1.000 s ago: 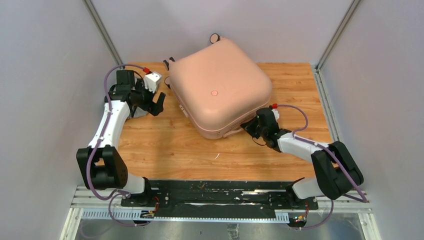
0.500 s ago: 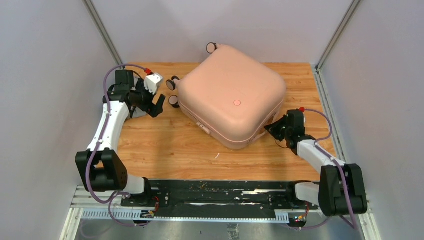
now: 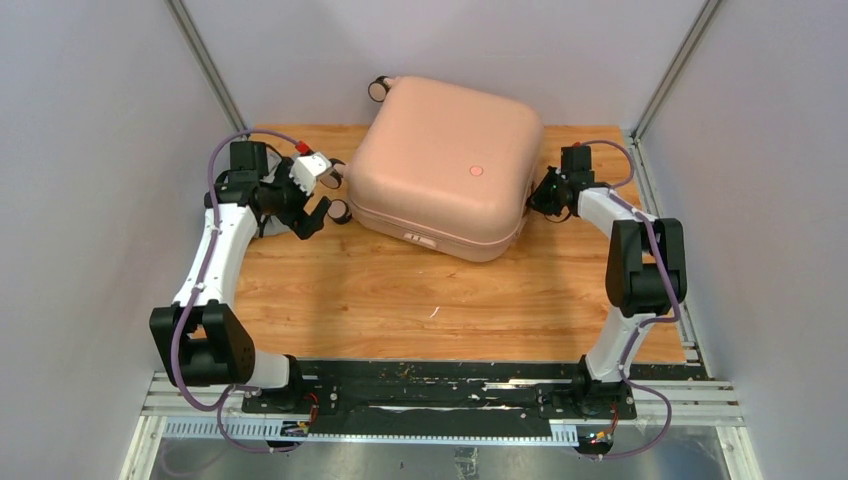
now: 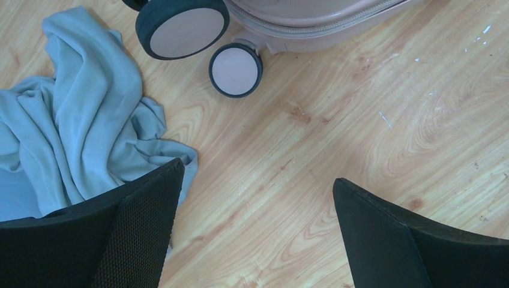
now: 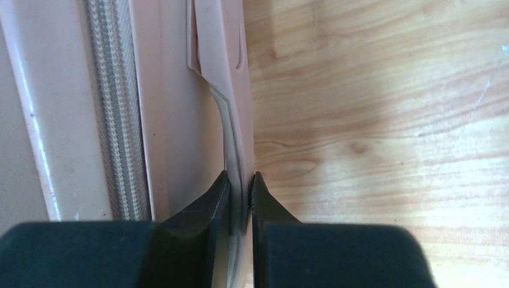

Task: Pack the luggage
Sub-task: Zip the luggage at the center of the board.

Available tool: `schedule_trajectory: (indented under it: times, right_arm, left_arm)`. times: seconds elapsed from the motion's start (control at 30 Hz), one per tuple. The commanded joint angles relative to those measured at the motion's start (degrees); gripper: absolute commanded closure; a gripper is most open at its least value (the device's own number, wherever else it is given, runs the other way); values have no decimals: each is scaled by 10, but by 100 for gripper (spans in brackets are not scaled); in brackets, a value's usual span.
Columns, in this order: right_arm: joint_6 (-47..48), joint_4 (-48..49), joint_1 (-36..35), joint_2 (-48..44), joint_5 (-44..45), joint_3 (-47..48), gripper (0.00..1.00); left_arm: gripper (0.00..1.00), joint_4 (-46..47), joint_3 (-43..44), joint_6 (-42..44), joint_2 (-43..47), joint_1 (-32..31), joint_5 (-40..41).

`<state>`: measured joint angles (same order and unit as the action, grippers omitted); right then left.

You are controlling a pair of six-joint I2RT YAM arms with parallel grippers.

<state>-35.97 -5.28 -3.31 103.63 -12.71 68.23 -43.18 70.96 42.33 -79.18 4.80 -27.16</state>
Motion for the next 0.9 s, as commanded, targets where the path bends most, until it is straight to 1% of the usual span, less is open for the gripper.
schedule_trajectory:
  times: [0.0,0.1,0.2,0.27,0.43,0.57,0.63,0.8,0.87]
  right_arm:
    - [40,-53,-27,36,-18,53,86]
    - [45,-66,-26,26,6,51,84]
    - [49,-68,-19,9,23,28,84]
    - [49,-64,-13,1,23,10,84]
    - [48,-46,10,-22,16,-39,84]
    - [46,-28,29,-49,6,-76,84]
    - [47,-26,54,-57,2,-90,84]
    - [40,-14,88,-62,-15,-111,85]
    - [39,-12,91,-61,-18,-109,85]
  left_arm:
    - [0,-10,21,40,-3,4,5]
    - [0,-10,47,57,-18,5,23]
    - [0,-9,88,73,-46,4,26]
    - [0,-9,118,87,-71,4,14]
    - [0,-8,188,138,-150,3,-57]
    - [0,-9,257,141,-222,-9,-63]
    - [0,-9,266,173,-242,-18,-59]
    - [0,-9,247,296,-260,-42,-46]
    - [0,-9,261,307,-274,-42,-47]
